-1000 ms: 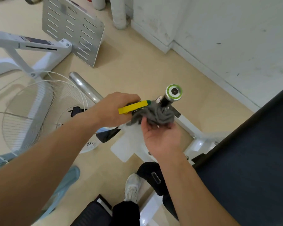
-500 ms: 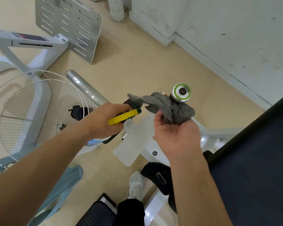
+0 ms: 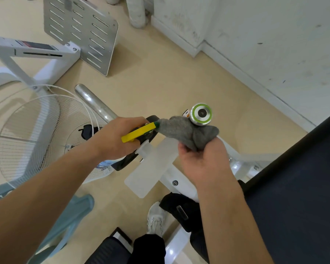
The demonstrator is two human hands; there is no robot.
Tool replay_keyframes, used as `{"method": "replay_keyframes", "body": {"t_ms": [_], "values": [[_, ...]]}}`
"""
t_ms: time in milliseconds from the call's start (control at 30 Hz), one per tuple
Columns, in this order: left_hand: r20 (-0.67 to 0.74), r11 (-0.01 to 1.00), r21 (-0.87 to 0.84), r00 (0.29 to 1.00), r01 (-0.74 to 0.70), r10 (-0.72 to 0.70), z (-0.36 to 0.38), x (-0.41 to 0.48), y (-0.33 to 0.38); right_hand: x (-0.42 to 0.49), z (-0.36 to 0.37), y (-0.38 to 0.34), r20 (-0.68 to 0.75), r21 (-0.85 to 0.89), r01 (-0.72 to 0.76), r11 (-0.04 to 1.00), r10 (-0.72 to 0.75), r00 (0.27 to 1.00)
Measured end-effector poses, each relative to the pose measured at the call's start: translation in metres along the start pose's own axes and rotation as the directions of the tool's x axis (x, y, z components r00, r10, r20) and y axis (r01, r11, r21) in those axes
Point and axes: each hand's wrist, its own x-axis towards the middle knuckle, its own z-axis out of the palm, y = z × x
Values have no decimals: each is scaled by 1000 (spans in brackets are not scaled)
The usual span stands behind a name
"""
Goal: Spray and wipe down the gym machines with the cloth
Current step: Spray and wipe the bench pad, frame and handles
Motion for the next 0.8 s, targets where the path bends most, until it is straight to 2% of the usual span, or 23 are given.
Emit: {"method": "replay_keyframes", "body": {"t_ms": [33, 67, 100, 133, 167, 233, 300, 333, 367, 400, 467, 500, 600, 667, 700, 767, 800], "values": [[-11, 1000, 1, 1000, 1, -1, 0, 1, 1, -6, -6, -6, -31, -110, 90, 990, -94, 995], [-28, 1000, 0, 1000, 1, -1, 0, 3, 2, -8, -14, -14, -43, -215, 234, 948, -249, 968], [-49, 1000, 4, 999, 2, -2, -1, 5, 3, -9, -19, -23, -63, -335, 389, 858, -433, 899], [-68, 1000, 9, 998, 7, -6, -2, 5, 4, -9, -22, -30, -29, -371, 495, 786, -543, 839], [-83, 1000, 13, 996, 15, -14, -2, 5, 5, -10, -21, -33, 4, -372, 532, 761, -571, 821], [-106, 1000, 19, 994, 25, -23, 0, 8, 8, 1, -15, -28, 194, -378, 493, 783, -454, 870], [-120, 999, 28, 992, 36, -32, 2, 9, 9, 16, -2, -21, 380, -433, 473, 767, -320, 868], [-124, 999, 35, 992, 37, -32, 4, 10, 10, 23, 5, -21, 429, -472, 469, 747, -270, 862], [-128, 998, 46, 991, 33, -27, 4, 11, 10, 28, 13, -24, 453, -521, 454, 723, -217, 865], [-131, 998, 54, 991, 26, -19, 5, 11, 11, 34, 18, -28, 480, -596, 467, 653, -177, 859], [-121, 999, 53, 993, 7, 0, 4, 11, 12, 51, 17, -38, 467, -769, 478, 424, -137, 873], [-117, 999, 45, 993, 3, 2, 3, 12, 13, 59, 14, -43, 431, -820, 439, 366, -108, 896], [-118, 1000, 12, 993, 10, -8, 1, 11, 19, 69, 14, -50, 387, -876, 378, 301, -31, 921], [-117, 1000, -12, 993, 5, -7, 0, 10, 25, 68, 19, -54, 365, -868, 350, 352, -24, 931], [-115, 1000, -27, 993, 4, -7, -1, 10, 29, 57, 23, -56, 362, -842, 334, 423, -17, 932], [-118, 999, -52, 993, -10, 4, 1, 10, 36, 41, 30, -60, 440, -732, 390, 559, -49, 896], [-121, 998, -53, 993, -18, 12, 2, 10, 38, 35, 32, -62, 489, -697, 455, 554, -97, 867]]}}
